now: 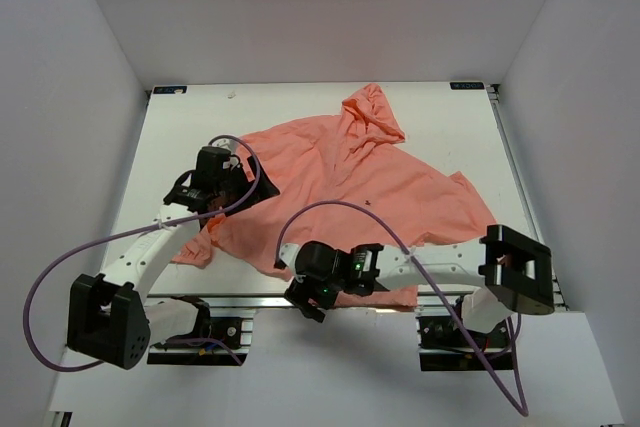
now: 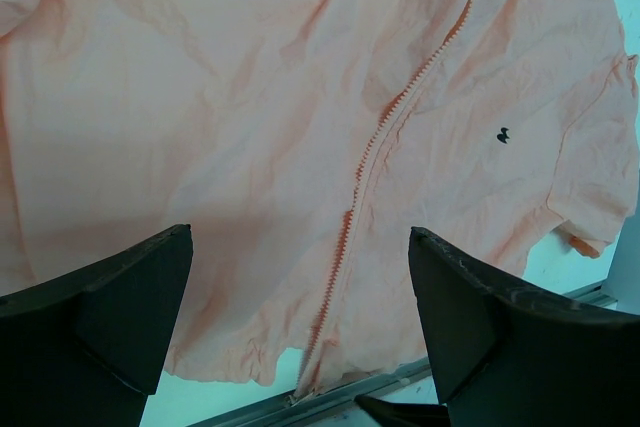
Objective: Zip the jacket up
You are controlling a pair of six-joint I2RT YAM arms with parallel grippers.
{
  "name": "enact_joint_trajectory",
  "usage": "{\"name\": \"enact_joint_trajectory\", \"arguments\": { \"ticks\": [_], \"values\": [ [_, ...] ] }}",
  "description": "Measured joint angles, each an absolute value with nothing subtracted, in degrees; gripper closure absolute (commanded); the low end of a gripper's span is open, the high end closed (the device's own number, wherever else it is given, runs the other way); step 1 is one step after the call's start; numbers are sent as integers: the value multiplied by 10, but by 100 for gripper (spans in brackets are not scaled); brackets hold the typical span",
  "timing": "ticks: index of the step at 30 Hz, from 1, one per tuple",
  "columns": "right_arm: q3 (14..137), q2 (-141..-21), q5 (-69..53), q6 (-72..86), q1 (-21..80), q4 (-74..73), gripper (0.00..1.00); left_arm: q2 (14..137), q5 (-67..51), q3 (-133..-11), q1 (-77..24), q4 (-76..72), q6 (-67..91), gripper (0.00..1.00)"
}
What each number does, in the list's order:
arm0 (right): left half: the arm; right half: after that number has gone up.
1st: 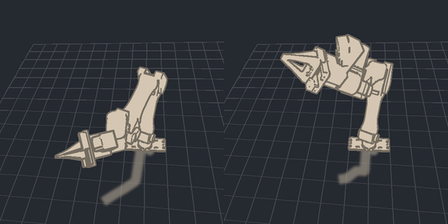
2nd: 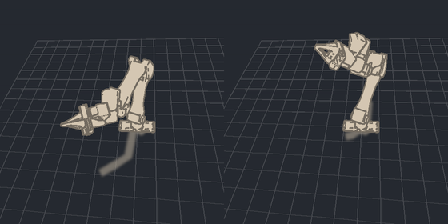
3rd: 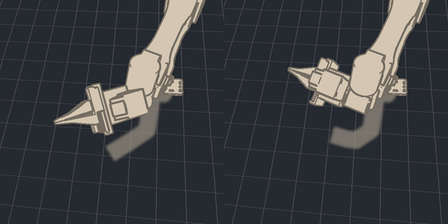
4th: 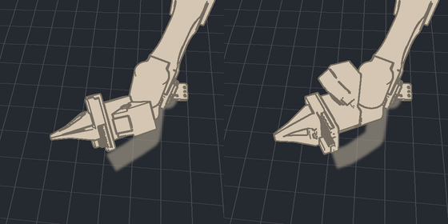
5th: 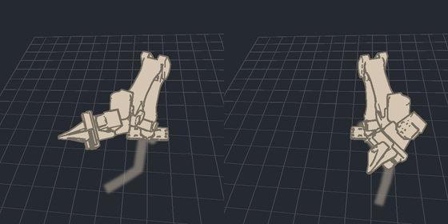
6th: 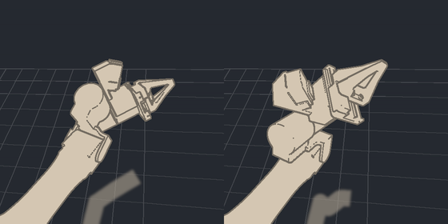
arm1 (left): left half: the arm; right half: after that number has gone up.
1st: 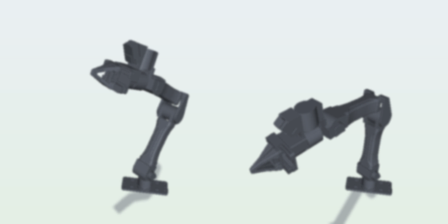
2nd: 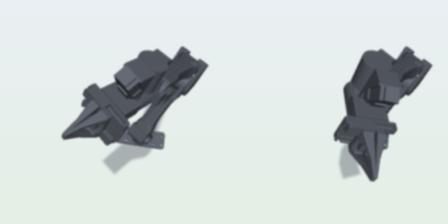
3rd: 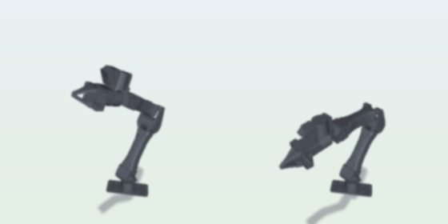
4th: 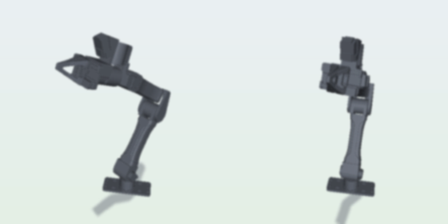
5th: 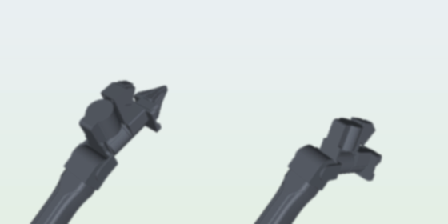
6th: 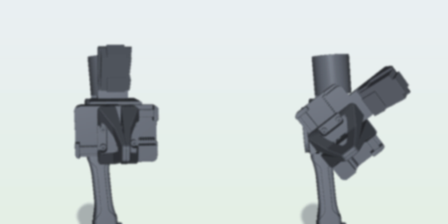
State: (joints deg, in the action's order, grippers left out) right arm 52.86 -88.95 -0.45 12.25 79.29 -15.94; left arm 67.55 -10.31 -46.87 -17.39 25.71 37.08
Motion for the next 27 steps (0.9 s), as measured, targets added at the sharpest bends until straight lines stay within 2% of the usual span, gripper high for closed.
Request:
{"name": "enact_joint_trajectory", "arguments": {
  "ticks": [2,8,13,19,27],
  "values": [
    [523,-875,7,118,792,-161,12,675,-100,-469,-174,259,371,2],
    [470,-708,64,166,754,-156,11,696,-98,-475,-174,259,366,2],
    [414,-620,88,263,570,-181,11,757,-105,-500,-174,252,360,2],
    [354,-640,130,349,416,-273,11,836,-115,-519,-176,246,355,2],
    [367,-759,133,343,276,-256,12,934,-137,-540,-178,243,339,2]
  ]
}}
